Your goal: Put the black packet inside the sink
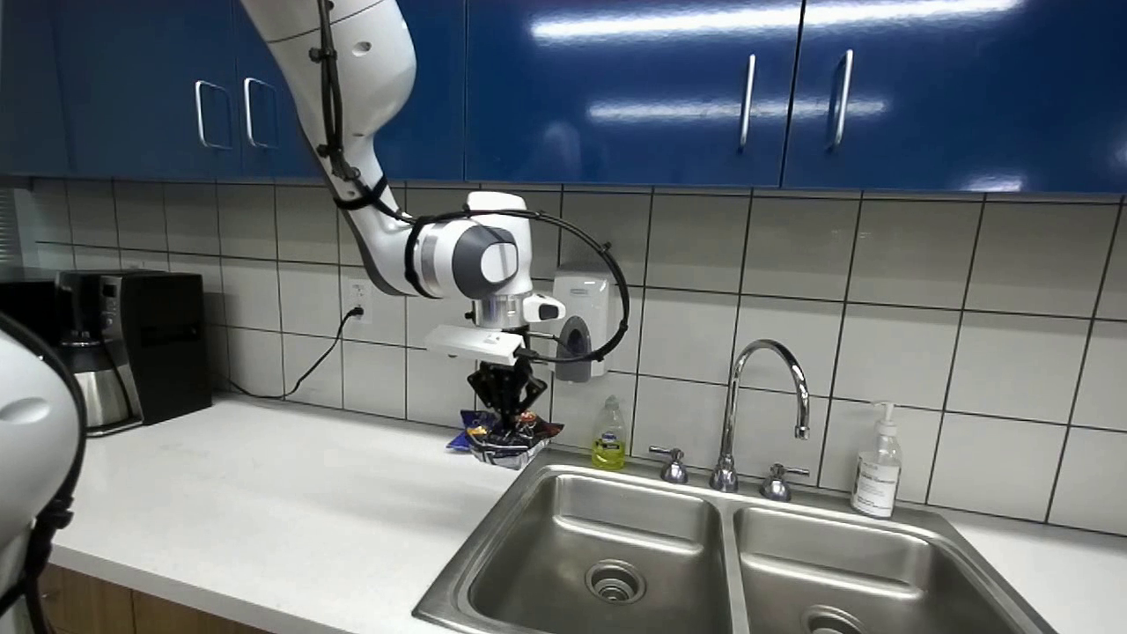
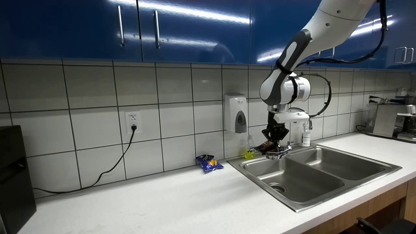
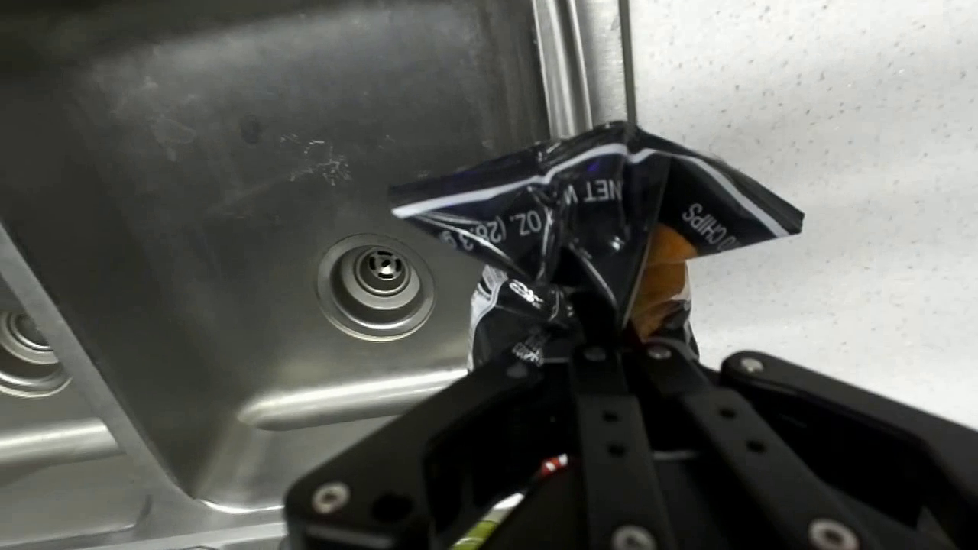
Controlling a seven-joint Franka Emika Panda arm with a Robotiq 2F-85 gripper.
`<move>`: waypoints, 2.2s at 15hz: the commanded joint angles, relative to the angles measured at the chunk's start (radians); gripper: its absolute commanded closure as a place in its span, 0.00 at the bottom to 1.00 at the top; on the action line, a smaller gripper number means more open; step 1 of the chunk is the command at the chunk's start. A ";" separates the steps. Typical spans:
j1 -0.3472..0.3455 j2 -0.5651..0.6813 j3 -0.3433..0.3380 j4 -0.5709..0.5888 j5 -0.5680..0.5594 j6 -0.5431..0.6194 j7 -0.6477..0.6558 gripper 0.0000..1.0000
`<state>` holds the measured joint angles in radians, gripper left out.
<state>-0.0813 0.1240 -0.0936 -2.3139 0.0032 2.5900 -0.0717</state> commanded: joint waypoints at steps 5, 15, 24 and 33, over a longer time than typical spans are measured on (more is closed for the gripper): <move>-0.074 0.101 -0.039 0.133 0.034 -0.044 -0.035 1.00; -0.131 0.307 -0.037 0.254 0.046 -0.033 -0.028 1.00; -0.154 0.459 -0.042 0.285 0.030 0.012 -0.018 1.00; -0.168 0.620 -0.042 0.344 0.021 0.085 -0.018 1.00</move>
<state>-0.2292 0.6952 -0.1427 -2.0148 0.0277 2.6579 -0.0769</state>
